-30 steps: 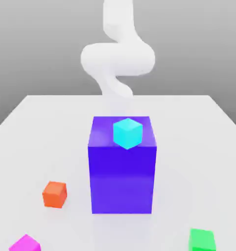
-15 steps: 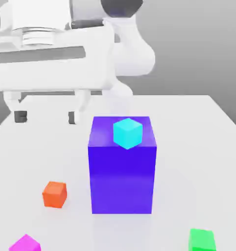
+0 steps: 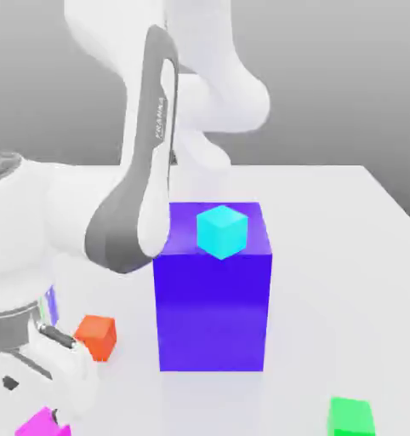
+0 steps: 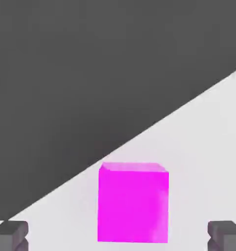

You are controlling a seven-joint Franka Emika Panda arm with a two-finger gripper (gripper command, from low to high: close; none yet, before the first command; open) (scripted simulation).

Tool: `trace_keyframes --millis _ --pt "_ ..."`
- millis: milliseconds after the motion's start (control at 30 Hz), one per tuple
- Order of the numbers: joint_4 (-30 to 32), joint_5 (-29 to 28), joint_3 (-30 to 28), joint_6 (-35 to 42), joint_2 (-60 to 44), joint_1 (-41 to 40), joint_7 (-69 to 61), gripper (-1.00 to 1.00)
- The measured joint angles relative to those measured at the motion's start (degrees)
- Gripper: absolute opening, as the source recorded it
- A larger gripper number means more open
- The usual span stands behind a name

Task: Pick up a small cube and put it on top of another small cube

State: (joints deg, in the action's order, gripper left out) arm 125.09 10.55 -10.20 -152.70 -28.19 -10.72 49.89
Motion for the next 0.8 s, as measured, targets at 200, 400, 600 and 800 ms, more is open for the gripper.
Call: trace_keyframes --millis 200,400,600,800 --pt "-0.87 1.07 1.15 -2.82 -3.8 -0.96 -0.74 -1.0" --pt "0.25 -0.35 -0.28 0.77 0.89 0.13 0.3 -1.0" --pt "2.48 -5.98 5.37 4.36 7.05 6.42 -7.39 -1.0" --pt "4.56 -11.18 13.84 5.91 10.75 13.1 -18.21 -1.0"
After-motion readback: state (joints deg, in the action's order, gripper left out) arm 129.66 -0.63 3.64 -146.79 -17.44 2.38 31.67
